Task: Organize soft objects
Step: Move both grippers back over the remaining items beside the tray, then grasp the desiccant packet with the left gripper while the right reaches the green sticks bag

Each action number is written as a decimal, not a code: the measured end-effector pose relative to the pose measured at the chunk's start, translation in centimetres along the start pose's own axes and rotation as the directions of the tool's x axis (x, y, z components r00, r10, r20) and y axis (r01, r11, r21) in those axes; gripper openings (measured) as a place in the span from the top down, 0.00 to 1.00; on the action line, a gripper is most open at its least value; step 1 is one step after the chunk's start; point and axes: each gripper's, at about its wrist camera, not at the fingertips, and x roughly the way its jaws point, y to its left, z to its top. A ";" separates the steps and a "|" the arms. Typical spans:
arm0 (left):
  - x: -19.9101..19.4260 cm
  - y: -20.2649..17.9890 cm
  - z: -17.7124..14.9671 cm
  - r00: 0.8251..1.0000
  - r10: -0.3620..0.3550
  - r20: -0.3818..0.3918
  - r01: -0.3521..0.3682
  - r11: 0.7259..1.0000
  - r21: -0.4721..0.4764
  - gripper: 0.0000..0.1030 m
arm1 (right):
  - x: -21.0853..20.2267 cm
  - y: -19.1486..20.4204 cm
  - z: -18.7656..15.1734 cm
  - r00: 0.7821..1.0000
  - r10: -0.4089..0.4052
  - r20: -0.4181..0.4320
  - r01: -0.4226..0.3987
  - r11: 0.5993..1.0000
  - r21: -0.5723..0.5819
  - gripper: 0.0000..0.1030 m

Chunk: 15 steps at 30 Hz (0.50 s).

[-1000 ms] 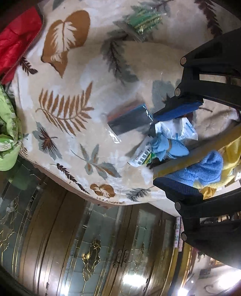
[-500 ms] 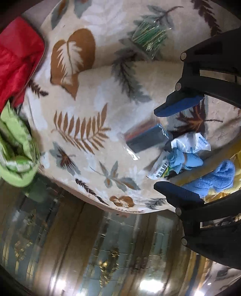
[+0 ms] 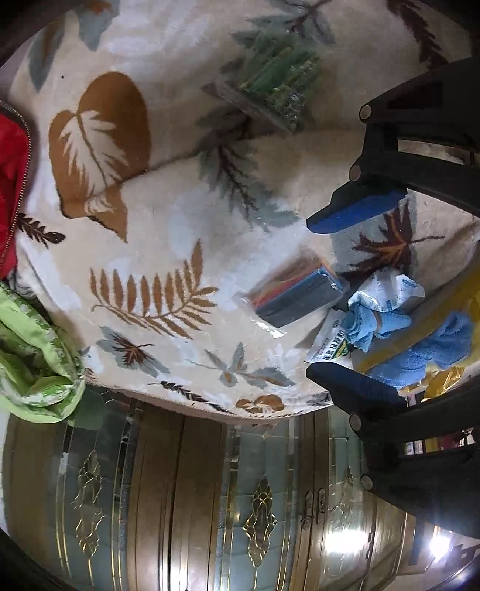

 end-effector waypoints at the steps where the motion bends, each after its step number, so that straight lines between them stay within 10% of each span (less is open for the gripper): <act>1: 0.6 -0.8 -0.1 1.000 0.010 -0.008 -0.010 1.000 0.015 0.32 | -0.1 -0.3 0.1 1.000 0.003 0.003 -0.003 1.000 0.010 0.30; 15: 9.0 -3.5 -0.8 0.986 -0.060 -0.153 0.060 0.998 -0.003 0.32 | -1.7 -2.3 1.3 0.995 0.101 0.022 -0.102 0.994 0.033 0.30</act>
